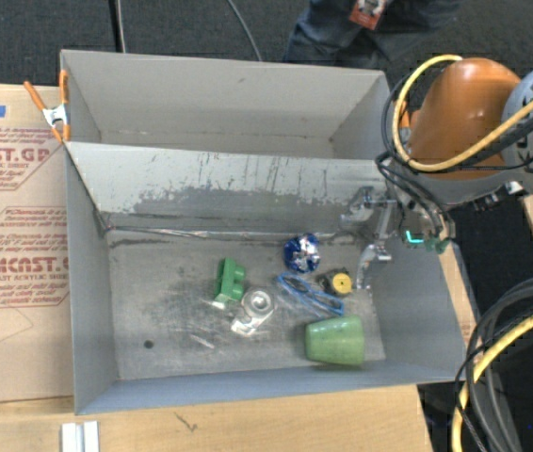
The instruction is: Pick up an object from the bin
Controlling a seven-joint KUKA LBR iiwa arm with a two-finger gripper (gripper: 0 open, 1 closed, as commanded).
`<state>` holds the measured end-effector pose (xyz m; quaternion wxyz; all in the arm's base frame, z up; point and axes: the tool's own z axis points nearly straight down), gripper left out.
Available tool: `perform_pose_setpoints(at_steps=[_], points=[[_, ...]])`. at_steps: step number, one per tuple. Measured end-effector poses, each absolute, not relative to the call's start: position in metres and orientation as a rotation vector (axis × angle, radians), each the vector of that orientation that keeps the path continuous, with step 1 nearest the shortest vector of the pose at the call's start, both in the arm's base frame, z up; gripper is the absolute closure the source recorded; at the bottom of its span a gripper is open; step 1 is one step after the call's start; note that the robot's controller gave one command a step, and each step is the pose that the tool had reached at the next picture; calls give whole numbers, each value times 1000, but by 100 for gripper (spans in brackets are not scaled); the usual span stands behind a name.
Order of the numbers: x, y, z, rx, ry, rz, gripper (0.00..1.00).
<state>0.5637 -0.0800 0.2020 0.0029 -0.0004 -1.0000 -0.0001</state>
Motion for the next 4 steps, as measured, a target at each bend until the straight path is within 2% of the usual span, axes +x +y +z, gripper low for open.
perform_pose_setpoints(at_steps=[1,2,3,4], points=[[552,-75,74,-973,-2990,-3,0],[590,-60,100,-386,-3122,0,0],[592,-48,100,246,-3135,0,0],[598,-48,75,1067,-2969,9,0]])
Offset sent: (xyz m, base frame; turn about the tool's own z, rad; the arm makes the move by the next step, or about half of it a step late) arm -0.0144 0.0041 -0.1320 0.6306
